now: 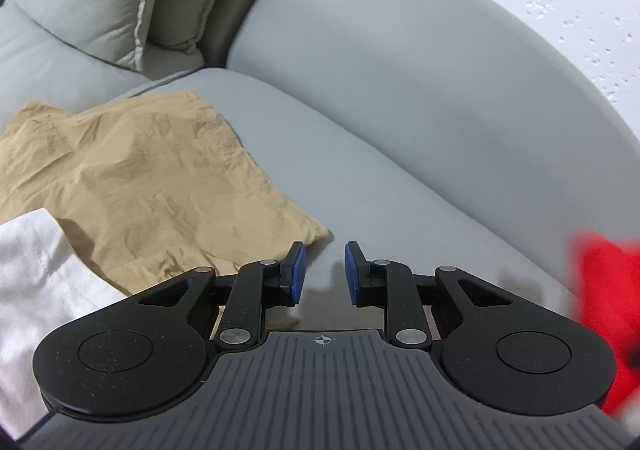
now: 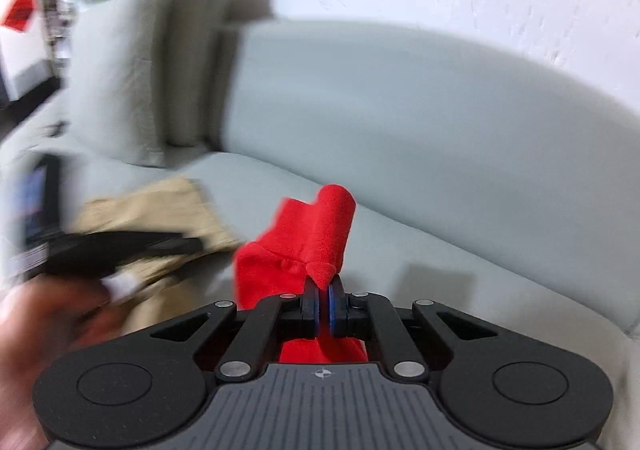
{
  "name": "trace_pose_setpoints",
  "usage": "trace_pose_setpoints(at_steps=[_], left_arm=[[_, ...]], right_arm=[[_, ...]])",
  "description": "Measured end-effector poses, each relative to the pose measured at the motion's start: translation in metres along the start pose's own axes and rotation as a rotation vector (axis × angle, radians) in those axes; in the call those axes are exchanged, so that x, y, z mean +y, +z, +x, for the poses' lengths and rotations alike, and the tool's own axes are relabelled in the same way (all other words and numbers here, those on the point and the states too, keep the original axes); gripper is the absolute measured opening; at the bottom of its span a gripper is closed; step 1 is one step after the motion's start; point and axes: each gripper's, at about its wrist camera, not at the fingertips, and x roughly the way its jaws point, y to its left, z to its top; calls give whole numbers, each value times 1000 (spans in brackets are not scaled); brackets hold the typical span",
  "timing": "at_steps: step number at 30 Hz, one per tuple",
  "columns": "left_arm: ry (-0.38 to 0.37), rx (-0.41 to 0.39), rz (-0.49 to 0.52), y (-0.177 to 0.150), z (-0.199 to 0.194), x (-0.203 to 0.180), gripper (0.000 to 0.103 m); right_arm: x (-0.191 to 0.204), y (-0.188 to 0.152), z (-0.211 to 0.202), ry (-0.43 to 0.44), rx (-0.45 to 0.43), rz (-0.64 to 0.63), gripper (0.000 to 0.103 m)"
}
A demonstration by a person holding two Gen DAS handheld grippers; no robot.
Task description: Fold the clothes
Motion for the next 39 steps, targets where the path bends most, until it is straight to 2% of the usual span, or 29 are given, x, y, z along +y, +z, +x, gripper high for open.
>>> trace_pose_setpoints(at_steps=[1,3,4,6,8,10,14,15,16,18,19,21,25,28,30,31,33,35,37,39], left_arm=[[2,3,8,-2,-1,-2,25],[-1,12,19,-4,-2,-5,25],[-2,18,25,-6,-3,-6,25],[-2,29,37,-9,-4,-9,25],[-5,29,41,-9,-4,-10,25],[-1,26,42,-8,-3,-10,25],[28,22,13,-3,4,-3,25],[38,23,6,-2,5,0,25],[49,23,-4,1,7,3,25],[61,23,-20,4,10,9,25],[66,24,-27,6,11,12,25],[63,28,-38,6,14,15,25],[60,31,-33,5,14,15,25],[61,29,-30,4,14,14,25],[67,27,-32,3,13,14,25],[71,25,-34,3,13,15,25],[74,24,-34,2,12,14,25],[77,23,-35,2,11,14,25],[77,18,-44,1,10,16,25],[78,15,-52,2,9,18,25]], right_arm=[[2,-12,-10,14,57,-23,8],[9,-55,-26,67,288,-71,11],[11,-65,-33,54,313,-88,21],[15,-82,-45,30,354,-119,34],[12,-73,-54,41,265,-67,44],[3,-46,-46,63,145,29,47],[3,-14,4,32,71,23,46],[4,-10,19,46,86,20,45],[5,-12,28,60,109,16,40],[14,-19,70,111,214,-17,35],[18,-23,79,125,237,-37,35],[34,-35,100,158,279,-126,36],[56,-49,120,155,302,-254,40],[79,-65,124,135,315,-421,40],[99,-79,116,75,266,-596,36],[106,-83,113,35,252,-659,29],[110,-85,114,-24,260,-688,7],[110,-83,114,-74,257,-671,7],[104,-69,104,-64,231,-574,7],[86,-36,88,-59,185,-422,7]])
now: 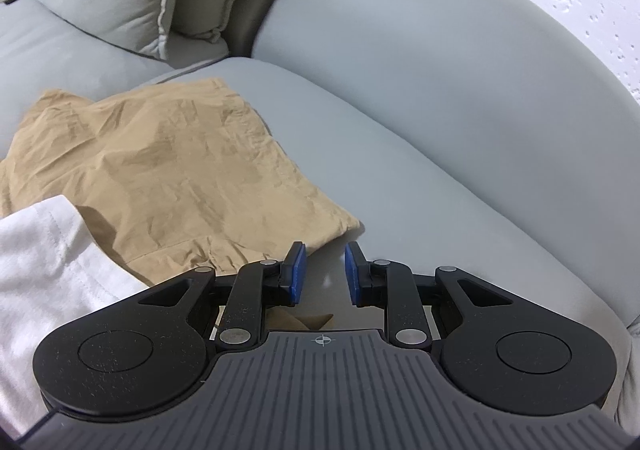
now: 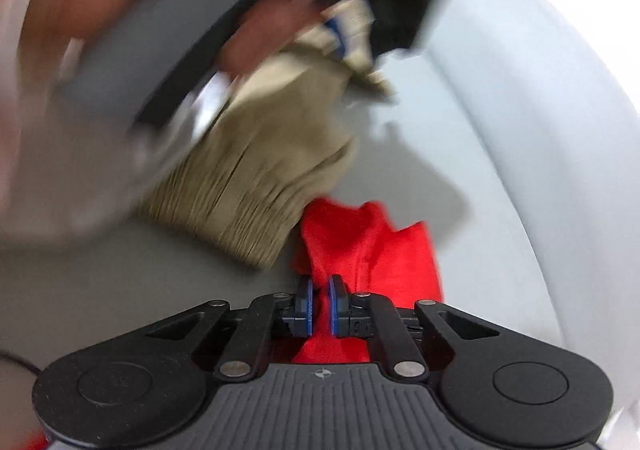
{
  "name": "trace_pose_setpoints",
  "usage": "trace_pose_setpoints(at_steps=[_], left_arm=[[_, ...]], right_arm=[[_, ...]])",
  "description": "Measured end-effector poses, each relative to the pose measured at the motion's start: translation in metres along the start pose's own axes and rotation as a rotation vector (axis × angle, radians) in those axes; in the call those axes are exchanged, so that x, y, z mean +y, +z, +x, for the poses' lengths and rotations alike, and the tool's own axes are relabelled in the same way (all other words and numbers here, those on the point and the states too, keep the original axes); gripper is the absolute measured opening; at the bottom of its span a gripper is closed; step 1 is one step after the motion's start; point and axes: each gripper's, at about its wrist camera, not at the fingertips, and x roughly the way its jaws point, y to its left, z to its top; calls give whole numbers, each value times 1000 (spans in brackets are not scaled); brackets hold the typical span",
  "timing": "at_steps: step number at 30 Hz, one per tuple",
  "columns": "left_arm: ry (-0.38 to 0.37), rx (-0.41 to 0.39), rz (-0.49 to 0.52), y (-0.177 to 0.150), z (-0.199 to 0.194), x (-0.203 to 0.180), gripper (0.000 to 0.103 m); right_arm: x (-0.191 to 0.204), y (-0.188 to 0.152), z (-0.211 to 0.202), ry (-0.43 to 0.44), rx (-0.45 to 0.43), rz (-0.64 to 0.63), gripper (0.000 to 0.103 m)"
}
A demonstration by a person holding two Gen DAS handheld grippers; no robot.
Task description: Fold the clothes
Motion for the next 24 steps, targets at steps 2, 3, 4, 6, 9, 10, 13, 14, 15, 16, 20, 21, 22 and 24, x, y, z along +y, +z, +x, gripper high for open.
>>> trace_pose_setpoints(at_steps=[2,3,4,6,9,10,13,14,15,16,20,21,22,24], left_arm=[[-1,1,-12,1,1,2,25],[-2,4,-13,0,1,2,25],[-2,7,-10,0,2,2,25],[-4,16,-2,-1,5,1,25],[-9,25,-4,-1,8,1,25],[-11,27,-4,-1,9,1,25],[-16,43,8,-3,13,0,25],[-16,46,11,-3,14,-1,25],[-17,52,20,-4,16,-3,25],[-18,58,28,-4,18,-5,25],[-7,70,26,-6,24,-8,25],[-2,69,22,-6,24,-8,25],[2,68,18,-6,24,-8,25],[10,68,13,-7,23,-8,25]], right_arm=[[-37,20,-15,-95,-55,32,7],[-48,25,-17,-138,-68,17,7],[-61,32,-15,-192,-81,-6,7],[-89,46,-1,-263,-91,-28,7],[-134,66,29,-329,-87,-37,6],[-140,69,35,-331,-83,-42,3],[-153,72,70,-384,-77,-88,0],[-156,71,81,-391,-69,-81,0],[-161,69,96,-388,-40,-57,0],[-162,66,106,-388,-22,-42,0],[-175,57,112,-291,15,199,7],[-176,56,105,-209,5,283,13],[-172,56,98,-122,-5,327,18],[-158,58,93,-25,6,325,25]])
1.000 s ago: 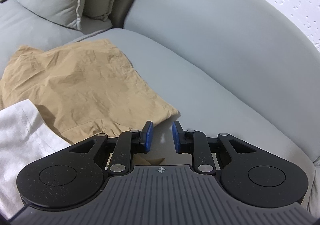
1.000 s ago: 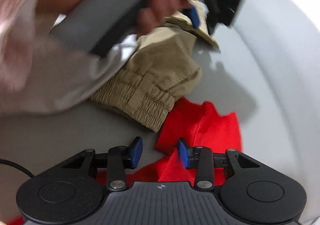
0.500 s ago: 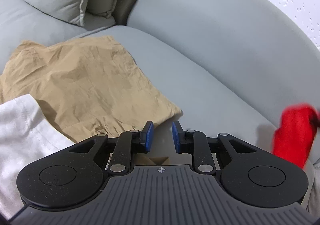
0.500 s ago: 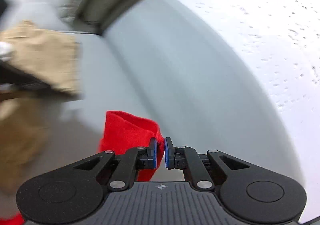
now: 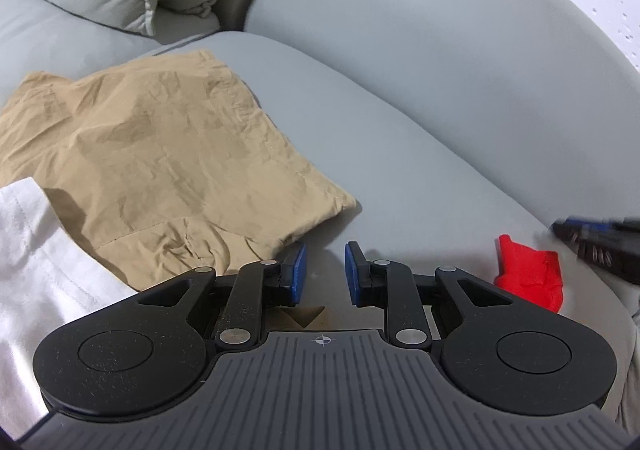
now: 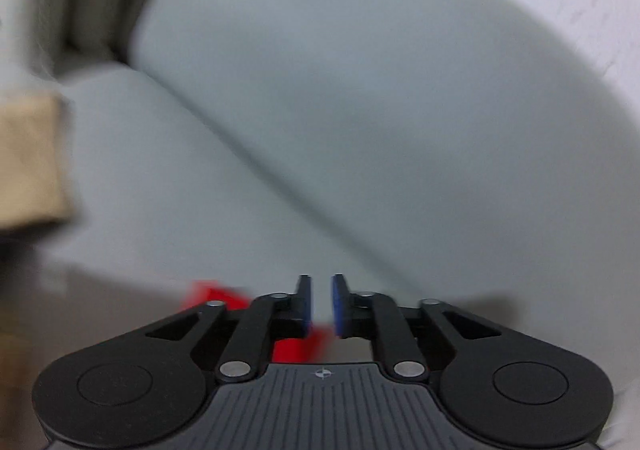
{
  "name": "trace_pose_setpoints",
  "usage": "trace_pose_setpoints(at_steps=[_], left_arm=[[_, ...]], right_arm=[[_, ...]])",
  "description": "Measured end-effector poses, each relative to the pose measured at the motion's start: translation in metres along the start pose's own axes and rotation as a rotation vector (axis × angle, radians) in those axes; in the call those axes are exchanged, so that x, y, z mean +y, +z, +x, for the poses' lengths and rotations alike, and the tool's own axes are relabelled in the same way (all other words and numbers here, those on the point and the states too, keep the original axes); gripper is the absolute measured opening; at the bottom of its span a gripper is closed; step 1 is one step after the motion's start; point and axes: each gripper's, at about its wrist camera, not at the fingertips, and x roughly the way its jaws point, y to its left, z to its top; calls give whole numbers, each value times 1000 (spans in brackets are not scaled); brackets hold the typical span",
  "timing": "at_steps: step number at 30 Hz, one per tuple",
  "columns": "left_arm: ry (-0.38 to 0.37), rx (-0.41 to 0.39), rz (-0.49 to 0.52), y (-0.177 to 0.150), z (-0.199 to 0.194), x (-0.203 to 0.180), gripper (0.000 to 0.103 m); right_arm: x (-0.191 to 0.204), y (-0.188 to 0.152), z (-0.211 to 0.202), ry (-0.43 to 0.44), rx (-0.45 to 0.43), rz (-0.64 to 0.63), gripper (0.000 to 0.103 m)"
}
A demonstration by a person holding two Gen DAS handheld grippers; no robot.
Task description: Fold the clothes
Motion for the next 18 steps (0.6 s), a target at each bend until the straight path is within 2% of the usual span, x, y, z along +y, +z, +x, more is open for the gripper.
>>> trace_pose_setpoints(at_steps=[2,4,5,6,8,9,11,14,16,17,18], left_arm=[[7,2,-2,-2,-1,0,25],[9,0,-5,-3,-2,-1,25],[9,0,-4,-3,-2,-1,25],[11,0,-2,-4,-2,-1,25],[14,1,2,-4,-1,-1,26],[16,5,0,-4,1,-1,26],[14,7,-7,-3,1,0,25],[3,2,-16,-1,0,2,26],[4,6,-18,-2,1,2,25],[5,8,-18,-2,1,2,25],[6,8,-15,-2,1,2,26]], right_arm=[[20,-1,-2,35,12,-27,29],[28,2,5,43,18,-16,43],[32,3,13,39,27,-12,45],[37,4,25,5,56,-25,43],[35,5,34,-49,60,-37,17],[34,6,34,-69,45,-36,8],[32,8,32,-96,7,-32,8],[22,11,0,59,-205,-28,3],[17,12,-6,88,-236,-39,5],[13,12,3,62,-196,-32,14],[11,12,10,36,-159,-26,28]])
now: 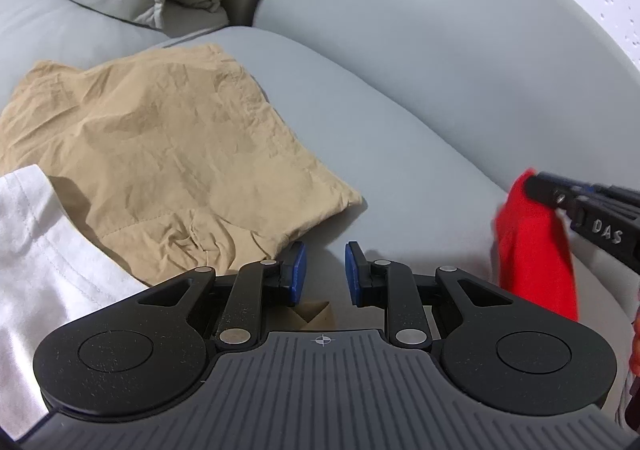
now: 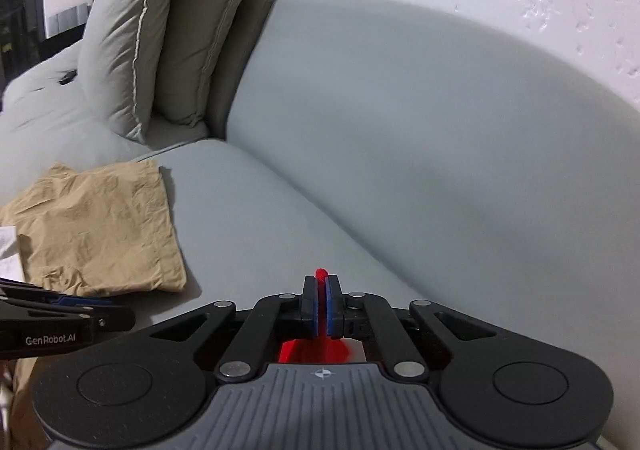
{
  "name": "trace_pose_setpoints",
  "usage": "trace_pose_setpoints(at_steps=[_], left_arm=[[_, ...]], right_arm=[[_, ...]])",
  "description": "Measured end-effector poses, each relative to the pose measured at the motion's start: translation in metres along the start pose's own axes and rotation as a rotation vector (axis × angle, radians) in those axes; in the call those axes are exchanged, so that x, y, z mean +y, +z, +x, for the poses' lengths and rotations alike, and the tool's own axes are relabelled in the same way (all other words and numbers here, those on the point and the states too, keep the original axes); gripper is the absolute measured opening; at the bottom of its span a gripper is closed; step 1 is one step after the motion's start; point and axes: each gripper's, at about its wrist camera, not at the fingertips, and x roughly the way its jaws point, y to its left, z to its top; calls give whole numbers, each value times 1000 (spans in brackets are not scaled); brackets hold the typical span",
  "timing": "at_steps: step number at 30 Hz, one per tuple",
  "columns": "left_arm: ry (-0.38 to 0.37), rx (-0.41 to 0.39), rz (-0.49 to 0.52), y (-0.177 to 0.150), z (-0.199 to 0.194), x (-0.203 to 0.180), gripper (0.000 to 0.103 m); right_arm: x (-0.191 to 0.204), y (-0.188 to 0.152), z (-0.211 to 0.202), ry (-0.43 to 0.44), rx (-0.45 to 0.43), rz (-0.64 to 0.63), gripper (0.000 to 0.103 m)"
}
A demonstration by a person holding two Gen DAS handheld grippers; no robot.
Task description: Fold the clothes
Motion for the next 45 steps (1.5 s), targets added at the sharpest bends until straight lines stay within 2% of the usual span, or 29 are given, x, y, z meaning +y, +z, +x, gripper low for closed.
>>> trace_pose_setpoints(at_steps=[3,6,9,10,12,15,17,18,19,21,23,24,26,28,30,32,33,34,35,38,41,43,44,45], left_arm=[[0,1,1,0,0,0,26],[1,2,-1,0,0,0,26],[2,4,7,-1,0,-2,26],[1,3,7,-1,0,-2,26],[-1,3,5,-1,0,-2,26],[2,4,4,-1,1,-2,26],[6,4,8,-2,2,-3,26],[9,4,13,-2,2,-3,26],[9,5,14,-2,3,-3,26],[10,7,13,-2,4,-3,26],[10,7,12,-2,4,-3,26],[9,8,12,-2,4,-3,26],[9,8,13,-3,3,-3,26],[12,8,18,-3,4,-4,26],[15,9,19,-3,4,-4,26],[17,10,19,-3,5,-4,27],[18,10,16,-3,5,-4,27],[18,10,15,-3,5,-4,27],[19,10,16,-3,5,-5,27],[20,10,20,-4,5,-5,27],[22,9,24,-5,6,-5,27],[23,8,27,-5,6,-6,27],[23,8,28,-5,6,-6,27],[24,9,30,-5,6,-6,27]], right_arm=[[-2,-3,3,-74,39,26,41],[-17,-7,-5,-76,0,133,39],[-41,-16,2,-53,68,257,34],[-45,-20,5,-30,91,288,30],[-54,-33,14,42,137,353,30],[-50,-45,22,90,134,371,31],[-37,-49,26,80,122,357,31],[-31,-48,32,71,114,341,27],[-26,-48,36,63,105,324,2],[-20,-42,27,31,87,235,3],[-16,-36,14,-67,31,140,2],[-23,-35,9,-93,18,155,3],[-40,-35,12,-172,26,215,9],[-54,-38,17,-264,60,222,35],[-65,-39,18,-341,97,195,36],[-71,-37,0,-305,43,220,31],[-71,-37,-6,-246,34,242,14],[-70,-37,-14,-115,44,272,6],[-65,-39,-17,-26,68,267,6],[-40,-48,-22,65,136,157,6],[-17,-62,-12,58,247,21,0],[-11,-72,1,-82,240,-107,0],[-13,-71,7,-159,206,-144,0],[-21,-65,11,-210,184,-126,0]])
